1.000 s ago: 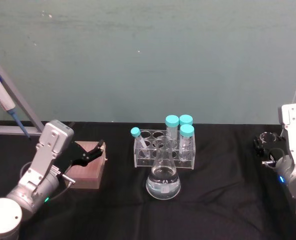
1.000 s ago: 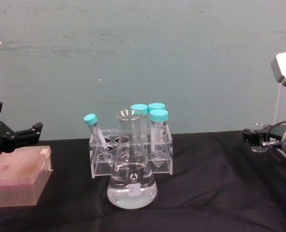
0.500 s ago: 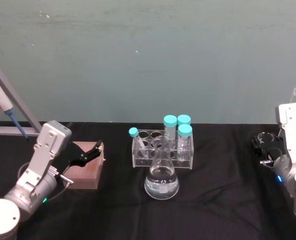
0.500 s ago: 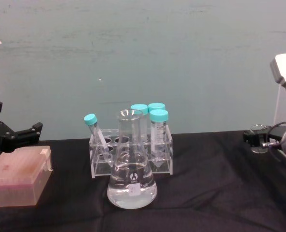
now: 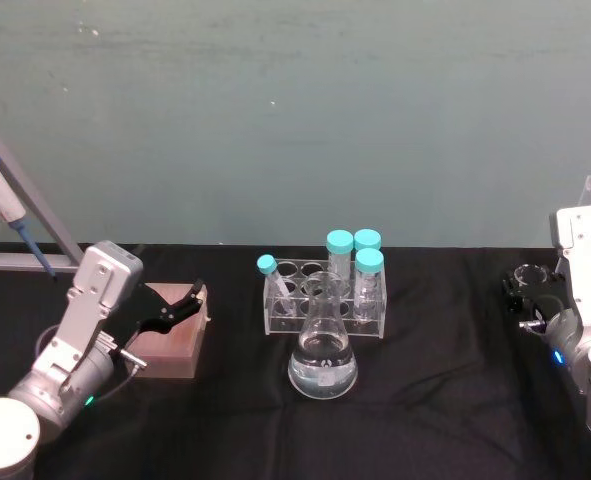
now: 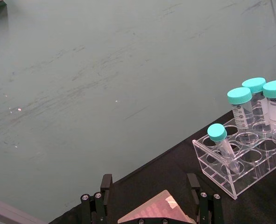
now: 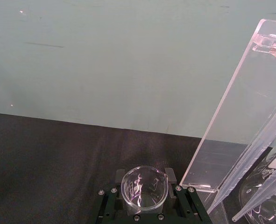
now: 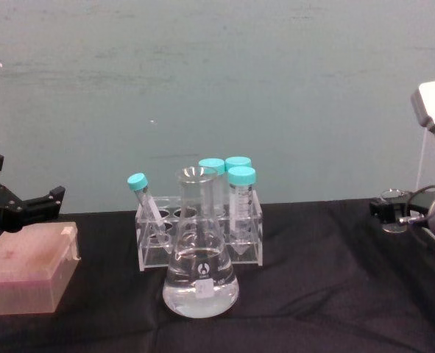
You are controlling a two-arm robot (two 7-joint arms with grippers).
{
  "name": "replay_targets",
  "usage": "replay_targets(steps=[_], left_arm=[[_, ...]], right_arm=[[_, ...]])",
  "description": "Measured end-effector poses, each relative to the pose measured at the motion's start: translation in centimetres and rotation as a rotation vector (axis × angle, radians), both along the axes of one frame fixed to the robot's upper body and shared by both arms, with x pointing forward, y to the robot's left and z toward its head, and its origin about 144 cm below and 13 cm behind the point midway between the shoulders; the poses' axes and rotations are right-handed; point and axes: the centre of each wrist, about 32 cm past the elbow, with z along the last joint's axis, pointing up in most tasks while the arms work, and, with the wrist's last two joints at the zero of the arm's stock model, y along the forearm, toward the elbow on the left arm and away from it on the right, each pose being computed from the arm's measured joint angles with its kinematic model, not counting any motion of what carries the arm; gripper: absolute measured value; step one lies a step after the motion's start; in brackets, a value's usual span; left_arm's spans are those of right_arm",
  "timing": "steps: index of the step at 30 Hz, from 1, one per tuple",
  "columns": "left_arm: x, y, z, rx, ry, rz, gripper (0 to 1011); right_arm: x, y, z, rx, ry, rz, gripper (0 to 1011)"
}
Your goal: Place the experimental apparatus aside using one hand.
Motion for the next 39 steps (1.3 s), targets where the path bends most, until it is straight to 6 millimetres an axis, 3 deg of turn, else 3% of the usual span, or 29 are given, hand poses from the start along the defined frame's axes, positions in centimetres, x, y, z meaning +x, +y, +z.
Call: replay_targets(steps=[13,29,39], left_arm=[[0.0,0.0,0.0,0.0,0.0,0.0,1000],[0.0,0.0,0.0,0.0,0.0,0.0,1000],[0.0,0.0,0.0,0.0,0.0,0.0,1000]], right_arm=[[-0.03,0.0,-0.02,0.001,0.0,0.0,511],[-0.04,0.0,-0.02,0.002,-0.001,0.0,965],[-0.04,0.0,-0.02,0.001,0.0,0.0,1000]])
